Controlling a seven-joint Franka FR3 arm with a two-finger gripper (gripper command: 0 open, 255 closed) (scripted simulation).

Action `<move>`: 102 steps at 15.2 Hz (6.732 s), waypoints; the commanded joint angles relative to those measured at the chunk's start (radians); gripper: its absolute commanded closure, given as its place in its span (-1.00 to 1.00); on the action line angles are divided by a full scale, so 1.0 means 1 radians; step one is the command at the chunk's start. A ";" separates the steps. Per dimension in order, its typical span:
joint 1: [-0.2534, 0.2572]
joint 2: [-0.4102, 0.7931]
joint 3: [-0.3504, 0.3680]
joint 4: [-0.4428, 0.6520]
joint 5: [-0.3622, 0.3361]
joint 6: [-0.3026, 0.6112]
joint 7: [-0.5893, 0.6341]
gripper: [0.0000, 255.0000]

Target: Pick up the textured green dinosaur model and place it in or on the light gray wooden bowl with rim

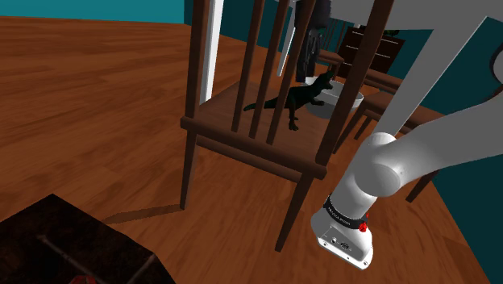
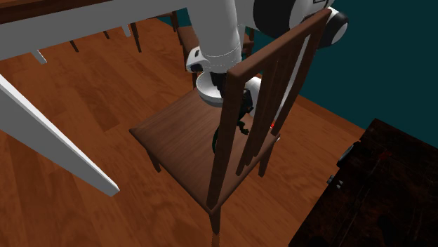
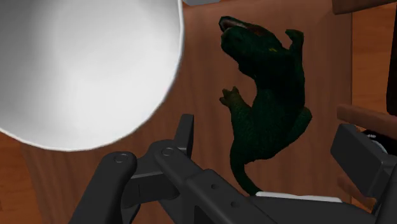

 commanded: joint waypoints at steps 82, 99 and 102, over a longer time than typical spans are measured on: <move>0.020 -0.112 -0.283 0.143 -0.304 -0.313 -0.332 1.00; 0.019 -0.146 -0.286 0.064 -0.304 -0.269 -0.325 -1.00; 0.024 -0.050 -0.282 0.230 -0.299 -0.338 -0.335 -1.00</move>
